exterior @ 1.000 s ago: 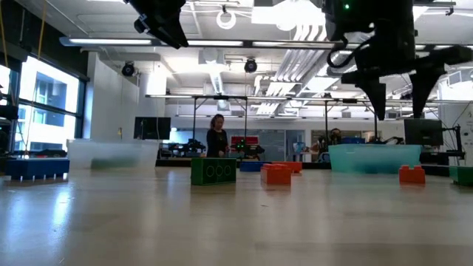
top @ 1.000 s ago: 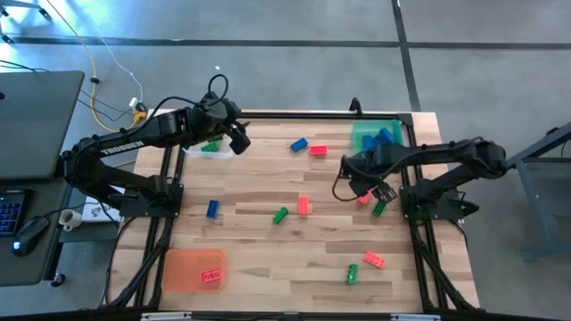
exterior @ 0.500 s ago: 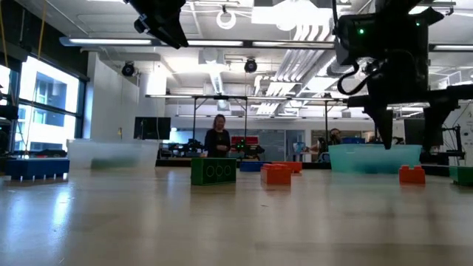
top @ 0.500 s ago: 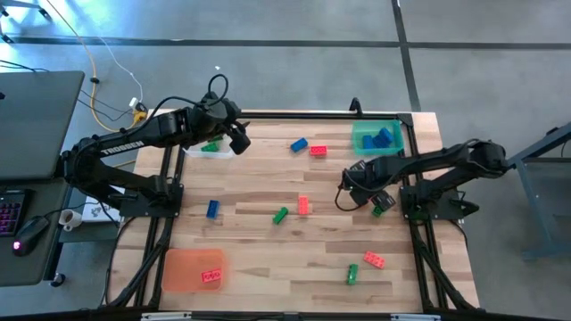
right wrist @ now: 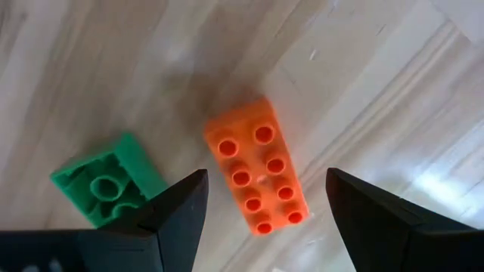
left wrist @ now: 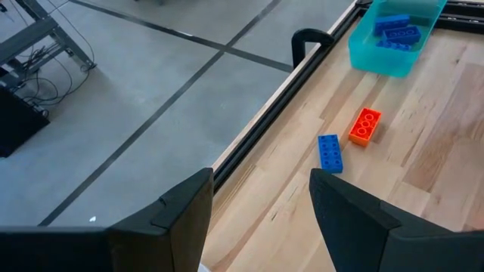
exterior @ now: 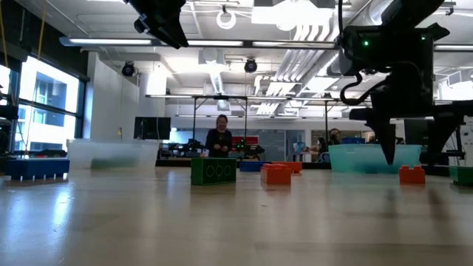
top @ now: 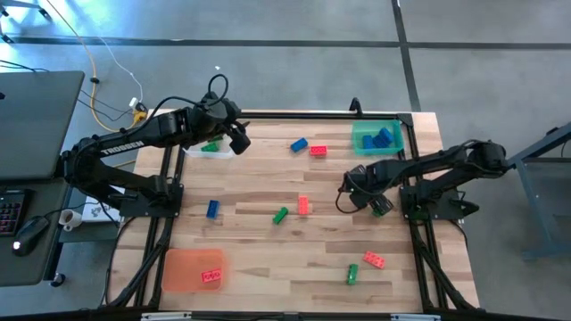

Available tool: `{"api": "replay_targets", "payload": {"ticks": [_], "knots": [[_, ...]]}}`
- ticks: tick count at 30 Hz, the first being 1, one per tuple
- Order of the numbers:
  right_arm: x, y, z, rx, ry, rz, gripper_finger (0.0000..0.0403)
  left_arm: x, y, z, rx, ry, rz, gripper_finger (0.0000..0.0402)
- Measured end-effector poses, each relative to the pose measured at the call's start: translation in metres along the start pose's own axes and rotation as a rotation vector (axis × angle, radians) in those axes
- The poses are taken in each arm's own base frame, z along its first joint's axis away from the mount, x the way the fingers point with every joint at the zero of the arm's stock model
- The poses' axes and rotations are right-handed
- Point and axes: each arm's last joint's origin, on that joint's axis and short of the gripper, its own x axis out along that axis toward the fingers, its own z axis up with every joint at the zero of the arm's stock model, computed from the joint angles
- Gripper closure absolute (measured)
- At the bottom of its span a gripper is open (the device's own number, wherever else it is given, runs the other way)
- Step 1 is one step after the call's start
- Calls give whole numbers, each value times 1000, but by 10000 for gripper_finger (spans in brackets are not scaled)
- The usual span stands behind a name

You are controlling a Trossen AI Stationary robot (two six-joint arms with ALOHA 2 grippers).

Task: Sort & place blocks by color
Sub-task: Put the orange game piece into the orange bin

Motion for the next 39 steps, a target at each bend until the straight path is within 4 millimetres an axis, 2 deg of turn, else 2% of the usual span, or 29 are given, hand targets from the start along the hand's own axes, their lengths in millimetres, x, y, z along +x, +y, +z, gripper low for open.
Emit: {"api": "replay_targets", "payload": {"ticks": [13,16,23,28,33,39], "knots": [[20,8,-9,9,9,0,154,0,0,0,0,0,0,193],[20,8,-9,32,10,4,183,0,0,0,0,0,0,193],[20,8,-8,32,4,-8,291,0,0,0,0,0,-1,193],[19,7,-8,43,-1,-14,292,0,0,0,0,0,0,193],[10,-1,0,179,-21,-76,292,0,0,0,0,0,-1,193],[-14,-19,17,335,-139,-159,292,0,0,0,0,-1,-1,193]]}}
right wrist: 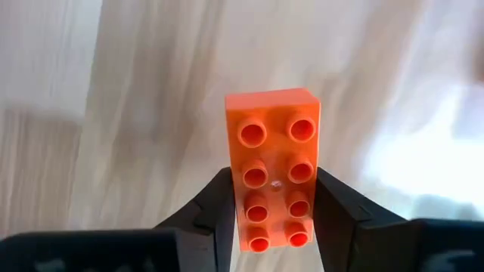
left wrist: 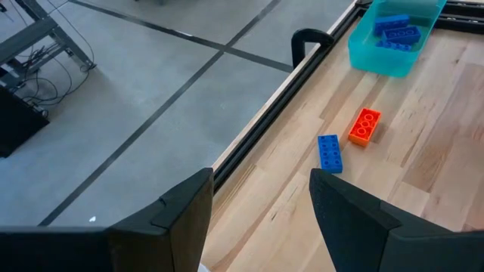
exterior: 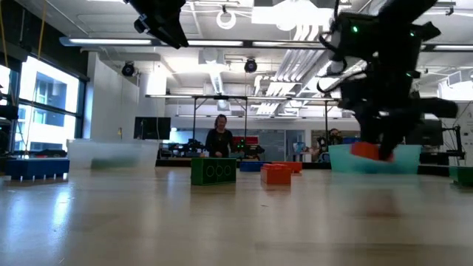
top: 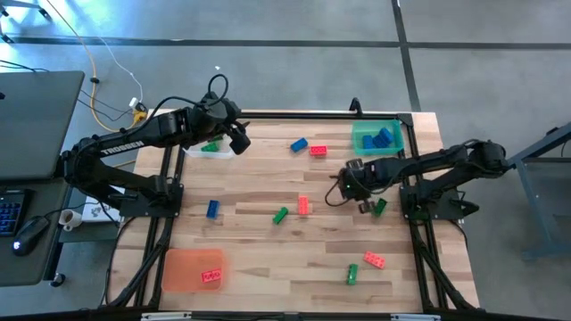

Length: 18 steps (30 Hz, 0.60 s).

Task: Sort & place blocks by color
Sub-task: Put the orange game piece into the orange bin

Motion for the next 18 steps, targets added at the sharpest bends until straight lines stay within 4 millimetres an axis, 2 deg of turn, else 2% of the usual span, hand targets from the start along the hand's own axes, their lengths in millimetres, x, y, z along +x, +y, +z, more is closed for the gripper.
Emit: {"api": "replay_targets", "payload": {"ticks": [5,11,18], "knots": [[-19,-22,21,112,-116,-115,292,0,0,1,3,-8,0,193],[-44,-60,36,237,-250,-198,292,0,-1,4,28,-35,-38,193],[-87,-100,50,352,-415,-277,292,0,-1,8,21,-77,-42,182]]}}
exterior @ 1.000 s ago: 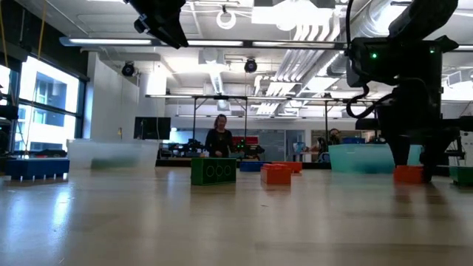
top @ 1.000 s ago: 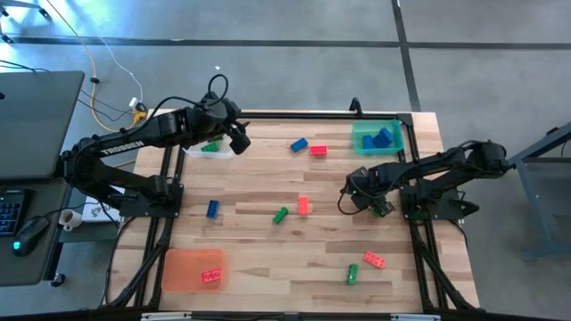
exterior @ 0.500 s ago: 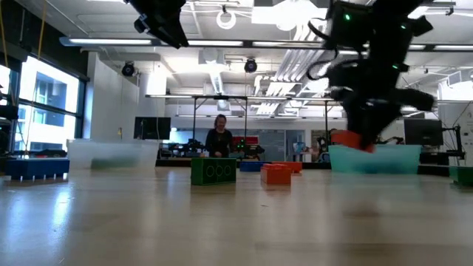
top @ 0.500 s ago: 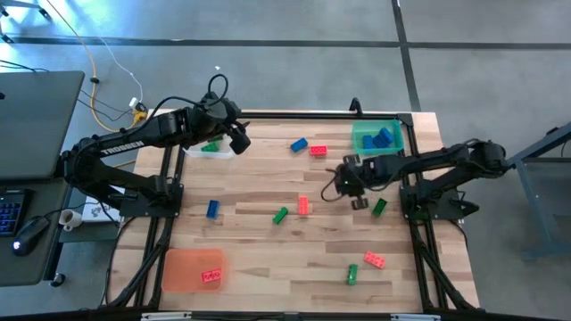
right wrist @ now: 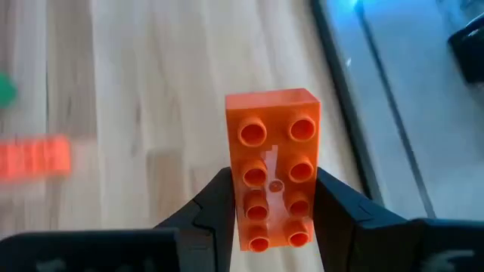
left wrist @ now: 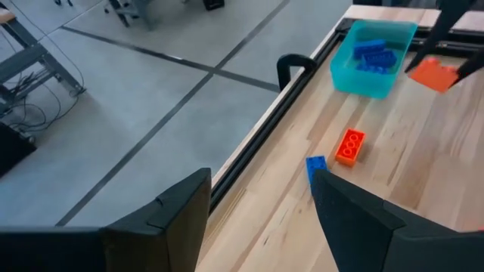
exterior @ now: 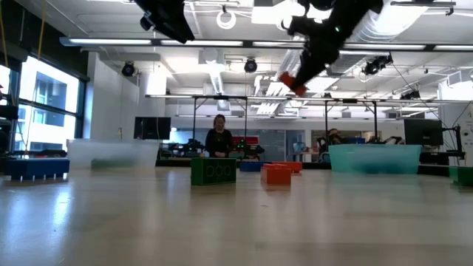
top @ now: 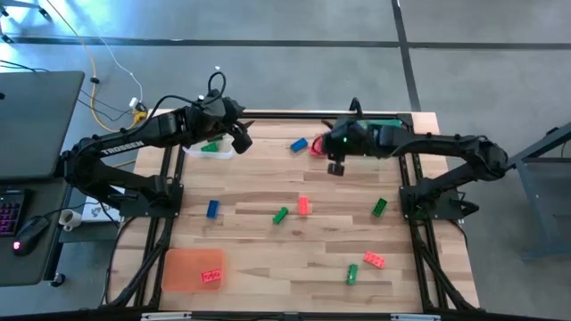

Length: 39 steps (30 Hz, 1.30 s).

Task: Sort & place blocks by color
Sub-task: Put the orange game piece into the orange bin

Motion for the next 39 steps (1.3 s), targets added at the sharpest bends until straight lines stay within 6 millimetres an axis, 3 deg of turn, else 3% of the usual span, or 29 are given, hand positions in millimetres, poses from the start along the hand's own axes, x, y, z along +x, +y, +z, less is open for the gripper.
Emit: {"api": "replay_targets", "payload": {"ticks": [9,14,24,31,39], "knots": [[-33,-26,45,59,-253,-17,292,0,1,10,-45,-96,6,132],[-52,-34,64,67,-360,-4,292,-2,2,19,-168,-190,12,115],[-82,-43,87,34,-529,52,292,-4,-9,32,-75,-337,-345,119],[-89,-43,96,-13,-649,137,292,-9,-9,42,-122,-446,-433,119],[-77,-41,99,3,-648,185,292,-7,-14,50,-124,-535,-475,119]]}}
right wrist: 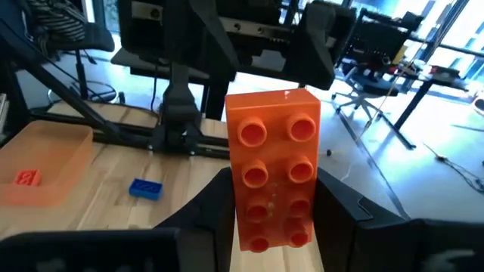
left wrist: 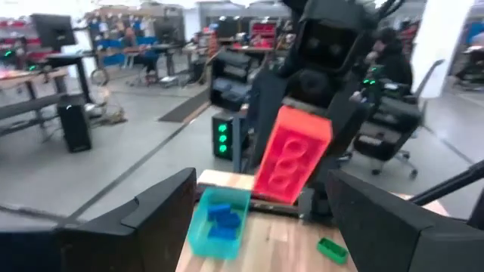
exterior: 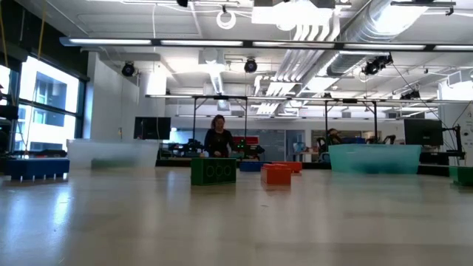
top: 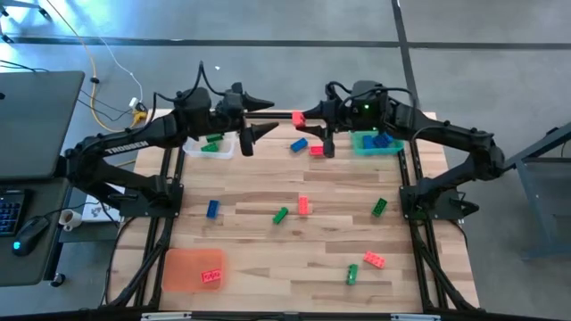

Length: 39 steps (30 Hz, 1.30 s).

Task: Sort & place blocks by color
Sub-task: Put the orange game piece into the orange bin

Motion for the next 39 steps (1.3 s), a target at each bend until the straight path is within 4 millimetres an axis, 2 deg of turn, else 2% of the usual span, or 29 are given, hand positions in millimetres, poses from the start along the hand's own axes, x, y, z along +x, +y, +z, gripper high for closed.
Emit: {"api": "replay_targets", "payload": {"ticks": [8,12,19,26,39], "knots": [[13,0,-7,7,18,22,292,20,0,-11,36,5,-70,119],[14,0,-6,23,4,18,292,27,-1,-18,48,24,-104,119],[14,-1,-4,20,-9,15,292,39,0,-19,56,-40,-123,119],[14,-1,-4,24,-10,14,292,40,1,-13,67,-112,-108,119],[14,-1,0,45,-56,24,292,44,5,-17,60,-100,-101,121]]}}
